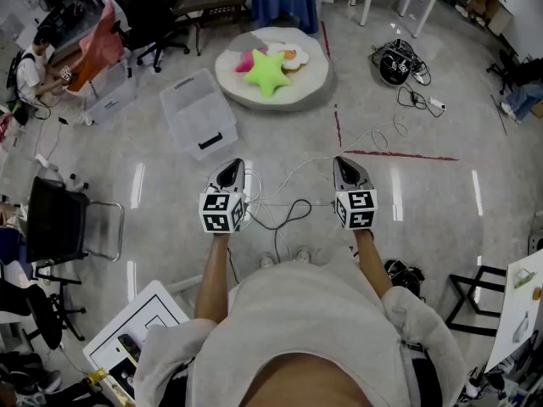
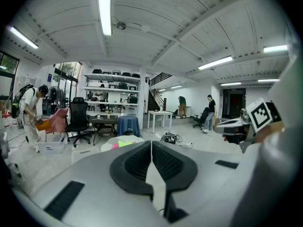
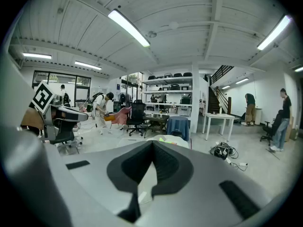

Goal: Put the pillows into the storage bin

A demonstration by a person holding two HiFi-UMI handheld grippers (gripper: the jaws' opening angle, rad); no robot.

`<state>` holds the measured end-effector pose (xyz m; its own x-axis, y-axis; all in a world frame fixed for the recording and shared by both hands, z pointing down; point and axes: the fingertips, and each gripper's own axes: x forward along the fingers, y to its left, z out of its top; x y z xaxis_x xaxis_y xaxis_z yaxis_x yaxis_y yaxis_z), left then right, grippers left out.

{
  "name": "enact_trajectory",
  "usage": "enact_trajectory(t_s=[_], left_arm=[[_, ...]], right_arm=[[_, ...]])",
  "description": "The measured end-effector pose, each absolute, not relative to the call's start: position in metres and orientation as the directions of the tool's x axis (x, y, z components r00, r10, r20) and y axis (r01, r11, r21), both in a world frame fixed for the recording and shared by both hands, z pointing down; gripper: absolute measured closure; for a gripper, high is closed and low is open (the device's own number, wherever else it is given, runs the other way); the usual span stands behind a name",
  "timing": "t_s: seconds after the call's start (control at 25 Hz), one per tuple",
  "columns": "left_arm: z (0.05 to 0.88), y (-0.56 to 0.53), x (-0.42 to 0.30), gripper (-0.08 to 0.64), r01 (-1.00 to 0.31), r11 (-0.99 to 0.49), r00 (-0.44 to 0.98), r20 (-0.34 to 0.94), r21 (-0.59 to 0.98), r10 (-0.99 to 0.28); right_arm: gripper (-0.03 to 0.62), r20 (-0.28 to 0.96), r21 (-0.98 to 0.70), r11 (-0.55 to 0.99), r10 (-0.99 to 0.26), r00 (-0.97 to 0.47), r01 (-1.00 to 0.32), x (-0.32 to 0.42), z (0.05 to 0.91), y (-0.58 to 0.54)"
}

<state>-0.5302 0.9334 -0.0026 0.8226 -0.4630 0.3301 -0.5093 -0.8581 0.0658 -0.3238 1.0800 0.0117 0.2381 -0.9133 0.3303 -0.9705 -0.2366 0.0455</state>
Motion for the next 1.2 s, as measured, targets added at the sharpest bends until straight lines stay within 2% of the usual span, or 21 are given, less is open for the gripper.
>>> enact_trajectory(t_s=[0.52,0.56,0.6,0.64,0.68,0.72,0.8,0.92,1.2], left_arm=[[-0.001,0.936,-0.509,0.539,-0.490,-0.870,0.838,0.308,0.057,-0.451],[0.001,0.939,-0.505,0.498,-0.475,-0.878,0.845,0.308,0.055,-0.438],[0.003,0.941,-0.500,0.383,-0.463,-0.884,0.849,0.314,0.056,-0.425],[0.006,0.944,-0.496,0.319,-0.458,-0.887,0.850,0.321,0.059,-0.418],[0.008,0.946,-0.491,0.303,-0.458,-0.887,0.849,0.325,0.064,-0.415],[0.009,0.948,-0.487,0.302,-0.460,-0.885,0.848,0.329,0.070,-0.415],[0.010,0.953,-0.479,0.302,-0.464,-0.882,0.847,0.331,0.076,-0.417],[0.012,0.961,-0.467,0.302,-0.465,-0.881,0.847,0.333,0.085,-0.414],[0.025,0.979,-0.451,0.303,-0.472,-0.878,0.839,0.348,0.081,-0.419]], right_arm=[[0.594,0.330,0.032,-0.225,-0.918,0.222,-0.974,-0.309,0.023,1.080],[0.594,0.322,0.032,-0.221,-0.921,0.219,-0.975,-0.308,0.024,1.080],[0.592,0.311,0.027,-0.210,-0.927,0.208,-0.977,-0.307,0.024,1.079],[0.463,0.294,0.016,-0.192,-0.937,0.188,-0.981,-0.307,0.024,1.078],[0.328,0.275,0.005,-0.174,-0.947,0.169,-0.985,-0.306,0.022,1.077],[0.262,0.257,-0.002,-0.163,-0.954,0.157,-0.987,-0.304,0.019,1.077],[0.236,0.241,-0.011,-0.150,-0.960,0.143,-0.989,-0.298,0.016,1.081],[0.233,0.235,-0.023,-0.136,-0.964,0.127,-0.990,-0.288,0.016,1.088],[0.275,0.245,-0.014,-0.104,-0.965,0.097,-0.994,-0.276,0.027,1.096]])
